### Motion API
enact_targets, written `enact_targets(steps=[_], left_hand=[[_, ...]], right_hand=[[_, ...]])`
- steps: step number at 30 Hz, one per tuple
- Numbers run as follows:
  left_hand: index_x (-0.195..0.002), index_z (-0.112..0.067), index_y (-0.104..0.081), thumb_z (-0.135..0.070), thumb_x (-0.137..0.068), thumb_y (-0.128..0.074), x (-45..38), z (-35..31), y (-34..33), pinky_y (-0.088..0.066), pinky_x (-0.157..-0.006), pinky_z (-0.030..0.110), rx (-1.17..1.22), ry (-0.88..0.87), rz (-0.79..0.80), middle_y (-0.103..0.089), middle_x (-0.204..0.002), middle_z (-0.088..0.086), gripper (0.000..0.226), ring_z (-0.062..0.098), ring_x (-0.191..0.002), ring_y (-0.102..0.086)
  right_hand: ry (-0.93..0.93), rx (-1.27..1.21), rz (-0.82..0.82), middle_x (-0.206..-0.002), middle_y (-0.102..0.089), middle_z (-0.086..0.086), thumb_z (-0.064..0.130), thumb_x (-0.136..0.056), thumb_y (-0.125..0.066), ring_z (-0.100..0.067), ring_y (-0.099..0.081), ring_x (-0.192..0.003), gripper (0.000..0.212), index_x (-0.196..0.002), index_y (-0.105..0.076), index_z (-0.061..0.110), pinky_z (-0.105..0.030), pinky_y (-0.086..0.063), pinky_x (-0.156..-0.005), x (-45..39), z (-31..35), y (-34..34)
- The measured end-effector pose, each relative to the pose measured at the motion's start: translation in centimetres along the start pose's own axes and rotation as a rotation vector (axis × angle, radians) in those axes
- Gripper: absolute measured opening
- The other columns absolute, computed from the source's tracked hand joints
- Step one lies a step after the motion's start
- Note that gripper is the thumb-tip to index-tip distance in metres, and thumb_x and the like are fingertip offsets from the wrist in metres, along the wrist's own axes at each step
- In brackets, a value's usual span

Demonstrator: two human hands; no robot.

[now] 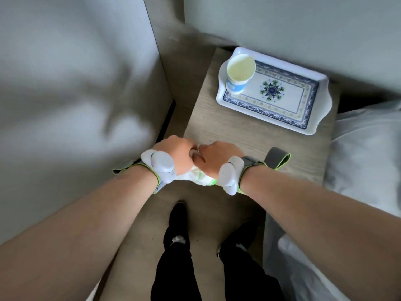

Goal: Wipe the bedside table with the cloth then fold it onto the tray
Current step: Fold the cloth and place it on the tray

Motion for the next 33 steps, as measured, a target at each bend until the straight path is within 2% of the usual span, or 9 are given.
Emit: enact_targets(steps=[7, 11, 14, 17, 20, 22, 25, 29, 33], left_hand=[[-0.096, -0.019, -0.048, -0.025, -0.079, -0.051, -1.1, -8.9, 1.4, -0.040, -0.061, 0.031, -0.044, -0.131, -0.054, -0.052, -0.092, -0.004, 0.018, 0.023, -0.079, -0.052], [-0.079, -0.018, -0.037, -0.011, -0.074, -0.055, -1.8, -12.7, 2.7, -0.036, -0.061, 0.033, -0.025, -0.215, -0.019, -0.042, -0.082, -0.004, 0.020, 0.024, -0.074, -0.044], [-0.064, -0.018, -0.033, -0.008, -0.071, -0.058, -2.3, -16.2, 3.9, -0.026, -0.060, 0.029, -0.099, -0.304, 0.012, -0.037, -0.071, -0.005, 0.028, 0.025, -0.070, -0.041], [-0.066, -0.015, -0.039, -0.010, -0.072, -0.060, -2.6, -18.8, 4.7, -0.026, -0.065, 0.025, -0.165, -0.372, 0.015, -0.050, -0.100, 0.010, 0.022, 0.027, -0.082, -0.048], [-0.066, -0.014, -0.041, -0.011, -0.073, -0.060, -3.1, -20.7, 5.2, -0.030, -0.077, 0.024, -0.147, -0.422, 0.067, -0.049, -0.126, 0.011, 0.020, 0.029, -0.105, -0.050], [-0.061, -0.016, -0.037, -0.013, -0.072, -0.059, -3.1, -22.5, 5.8, -0.028, -0.067, 0.023, -0.111, -0.432, 0.084, -0.055, -0.105, 0.007, 0.025, 0.028, -0.090, -0.052], [-0.061, -0.024, -0.033, -0.014, -0.069, -0.059, -3.2, -23.5, 7.0, -0.026, -0.051, 0.026, -0.051, -0.403, 0.080, -0.043, -0.067, -0.006, 0.029, 0.021, -0.062, -0.042], [-0.090, -0.014, -0.034, -0.017, -0.068, -0.062, -3.4, -23.3, 8.3, -0.025, -0.047, 0.026, -0.083, -0.348, -0.013, -0.040, -0.064, -0.004, 0.036, 0.018, -0.055, -0.038], [-0.112, -0.009, -0.037, -0.048, -0.072, -0.067, -3.4, -23.1, 9.0, -0.037, -0.076, 0.038, -0.244, -0.328, -0.121, -0.053, -0.082, 0.006, 0.064, 0.026, -0.077, -0.049]], right_hand=[[-0.100, -0.142, -0.095, -0.068, -0.041, 0.007, 0.051, -0.086, -0.043, -0.022, -0.044, -0.063, 0.028, -0.082, -0.036, 0.024, -0.029, -0.026, -0.052, 4.6, -7.3, 4.2], [-0.153, -0.196, -0.046, -0.084, -0.050, 0.001, 0.036, -0.082, -0.054, -0.023, -0.047, -0.067, 0.027, -0.096, -0.037, 0.019, -0.028, -0.032, -0.055, 6.4, -9.9, 7.0], [-0.246, -0.221, 0.021, -0.092, -0.059, -0.005, 0.034, -0.079, -0.056, -0.028, -0.054, -0.075, 0.050, -0.123, -0.036, 0.019, -0.029, -0.037, -0.061, 7.9, -11.9, 9.1], [-0.244, -0.126, 0.045, -0.105, -0.063, -0.009, 0.037, -0.081, -0.051, -0.032, -0.059, -0.090, 0.060, -0.135, -0.030, 0.022, -0.032, -0.039, -0.069, 9.0, -12.8, 10.9], [-0.221, -0.051, 0.021, -0.104, -0.063, -0.003, 0.033, -0.083, -0.046, -0.025, -0.055, -0.077, 0.040, -0.120, -0.044, 0.018, -0.031, -0.035, -0.065, 9.5, -13.3, 13.0], [-0.240, -0.063, -0.004, -0.098, -0.062, -0.003, 0.030, -0.081, -0.047, -0.023, -0.051, -0.073, 0.031, -0.108, -0.045, 0.015, -0.033, -0.040, -0.066, 10.5, -14.1, 14.6], [-0.255, -0.099, -0.084, -0.095, -0.056, -0.002, 0.033, -0.073, -0.053, -0.025, -0.053, -0.084, 0.039, -0.106, -0.043, 0.014, -0.047, -0.042, -0.091, 11.4, -15.1, 16.3], [-0.225, -0.006, -0.117, -0.101, -0.050, 0.002, 0.052, -0.066, -0.063, -0.022, -0.052, -0.094, 0.058, -0.104, -0.043, 0.015, -0.054, -0.033, -0.100, 12.4, -15.5, 17.8], [-0.182, -0.040, -0.228, -0.099, -0.056, -0.001, 0.051, -0.083, -0.051, -0.024, -0.052, -0.090, 0.039, -0.094, -0.043, 0.015, -0.038, -0.037, -0.080, 12.8, -15.3, 19.2]])
Point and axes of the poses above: each hand's wrist, its own x-axis away from the middle knuckle, its own y-axis out of the back of the hand, z = x × y, the point moved 4 cm from there along -x, towards the middle knuckle
